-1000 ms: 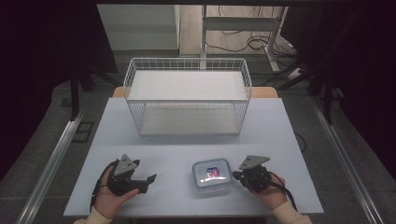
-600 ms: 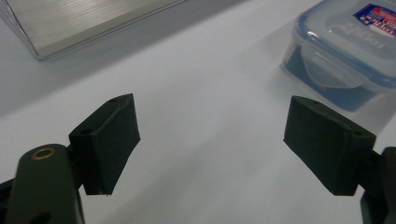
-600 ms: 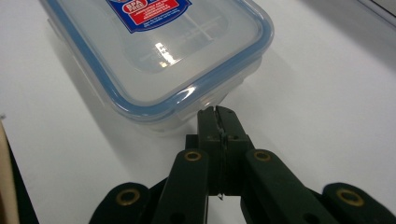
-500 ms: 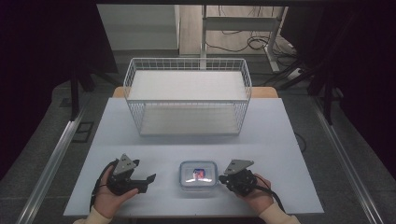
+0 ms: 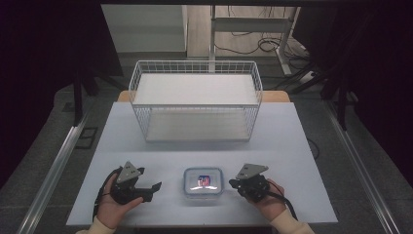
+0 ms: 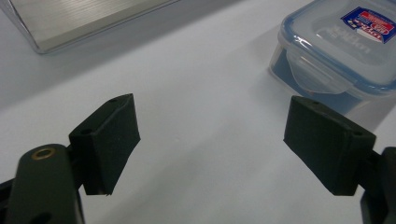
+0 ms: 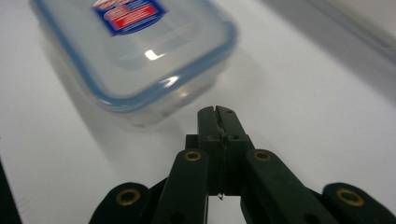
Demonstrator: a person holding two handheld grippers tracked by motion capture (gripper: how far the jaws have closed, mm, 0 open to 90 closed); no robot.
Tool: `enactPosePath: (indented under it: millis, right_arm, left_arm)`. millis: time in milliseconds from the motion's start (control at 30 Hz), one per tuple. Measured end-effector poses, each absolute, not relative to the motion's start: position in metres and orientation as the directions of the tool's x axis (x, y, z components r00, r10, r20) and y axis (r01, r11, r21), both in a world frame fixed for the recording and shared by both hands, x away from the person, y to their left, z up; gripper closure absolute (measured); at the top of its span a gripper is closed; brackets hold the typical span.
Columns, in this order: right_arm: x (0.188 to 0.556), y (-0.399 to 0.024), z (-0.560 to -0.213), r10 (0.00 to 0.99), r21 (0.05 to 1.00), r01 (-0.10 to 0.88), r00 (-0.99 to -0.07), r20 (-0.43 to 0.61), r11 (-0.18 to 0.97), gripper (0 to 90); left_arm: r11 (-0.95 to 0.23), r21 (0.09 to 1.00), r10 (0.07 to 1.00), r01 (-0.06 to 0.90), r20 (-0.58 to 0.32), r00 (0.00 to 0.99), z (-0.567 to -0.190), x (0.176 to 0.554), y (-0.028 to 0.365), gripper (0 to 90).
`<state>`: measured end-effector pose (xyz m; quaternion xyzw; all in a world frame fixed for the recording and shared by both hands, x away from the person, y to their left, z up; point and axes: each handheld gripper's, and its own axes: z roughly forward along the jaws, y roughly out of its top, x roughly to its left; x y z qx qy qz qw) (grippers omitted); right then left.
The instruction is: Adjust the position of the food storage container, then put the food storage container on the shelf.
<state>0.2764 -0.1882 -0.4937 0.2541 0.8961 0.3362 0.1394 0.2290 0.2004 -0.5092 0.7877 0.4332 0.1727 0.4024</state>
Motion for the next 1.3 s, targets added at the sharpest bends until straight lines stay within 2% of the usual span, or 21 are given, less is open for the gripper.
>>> enactPosePath:
  millis: [100,133,167,200,233,300,333,433,633,700,733,767,933,1100,1300]
  right_arm:
    - [0.28,-0.198,-0.493,0.587,0.723,0.377,-0.808,-0.048,0.579,89.0]
    - [0.28,-0.199,-0.493,0.593,0.729,0.384,-0.804,-0.037,0.566,85.8]
    - [0.28,-0.201,-0.494,0.605,0.737,0.396,-0.796,-0.023,0.548,78.7]
    - [0.28,-0.201,-0.494,0.605,0.737,0.396,-0.796,-0.023,0.548,78.7]
    - [0.279,-0.207,-0.495,0.639,0.755,0.419,-0.769,0.001,0.503,58.1]
    - [0.278,-0.212,-0.495,0.671,0.779,0.428,-0.742,0.013,0.458,41.7]
    - [0.279,-0.215,-0.494,0.68,0.788,0.437,-0.733,0.032,0.434,36.1]
    - [0.28,-0.224,-0.491,0.695,0.805,0.463,-0.713,0.09,0.371,27.9]
    - [0.283,-0.231,-0.488,0.687,0.805,0.529,-0.691,0.225,0.269,24.8]
    - [0.283,-0.23,-0.489,0.677,0.801,0.537,-0.695,0.242,0.264,24.3]
    - [0.283,-0.23,-0.489,0.677,0.801,0.537,-0.695,0.242,0.264,24.3]
    - [0.283,-0.227,-0.489,0.669,0.796,0.544,-0.698,0.255,0.264,24.0]
    - [0.281,-0.223,-0.488,0.653,0.788,0.559,-0.703,0.284,0.259,23.7]
    - [0.283,-0.219,-0.489,0.641,0.773,0.58,-0.702,0.312,0.259,23.2]
    - [0.289,-0.211,-0.49,0.625,0.75,0.615,-0.69,0.363,0.244,22.2]
  left_arm:
    - [-0.306,0.787,0.817,0.535,-0.072,0.573,-0.506,0.226,0.196,17.6]
    - [-0.309,0.788,0.815,0.532,-0.069,0.576,-0.506,0.226,0.195,17.6]
    - [-0.308,0.79,0.814,0.53,-0.07,0.577,-0.505,0.226,0.193,17.5]
    - [-0.308,0.79,0.814,0.53,-0.07,0.577,-0.505,0.226,0.193,17.4]
    - [-0.301,0.791,0.812,0.532,-0.079,0.578,-0.504,0.225,0.192,17.4]
    - [-0.302,0.791,0.813,0.533,-0.079,0.577,-0.504,0.225,0.192,17.3]
    - [-0.298,0.791,0.815,0.535,-0.081,0.574,-0.503,0.225,0.192,17.3]
    - [-0.279,0.796,0.811,0.537,-0.105,0.576,-0.5,0.223,0.191,16.7]
    - [-0.225,0.791,0.782,0.57,-0.203,0.59,-0.497,0.226,0.18,14.0]
    - [-0.189,0.781,0.771,0.596,-0.257,0.582,-0.496,0.227,0.179,13.5]
    - [-0.189,0.781,0.771,0.596,-0.257,0.582,-0.496,0.227,0.179,13.4]
    - [-0.152,0.77,0.758,0.62,-0.312,0.573,-0.495,0.229,0.179,12.9]
    - [-0.112,0.753,0.748,0.649,-0.366,0.554,-0.494,0.229,0.177,12.7]
    - [-0.079,0.702,0.702,0.708,-0.465,0.54,-0.498,0.237,0.171,12.1]
    - [-0.064,0.656,0.653,0.752,-0.542,0.529,-0.502,0.251,0.162,11.3]
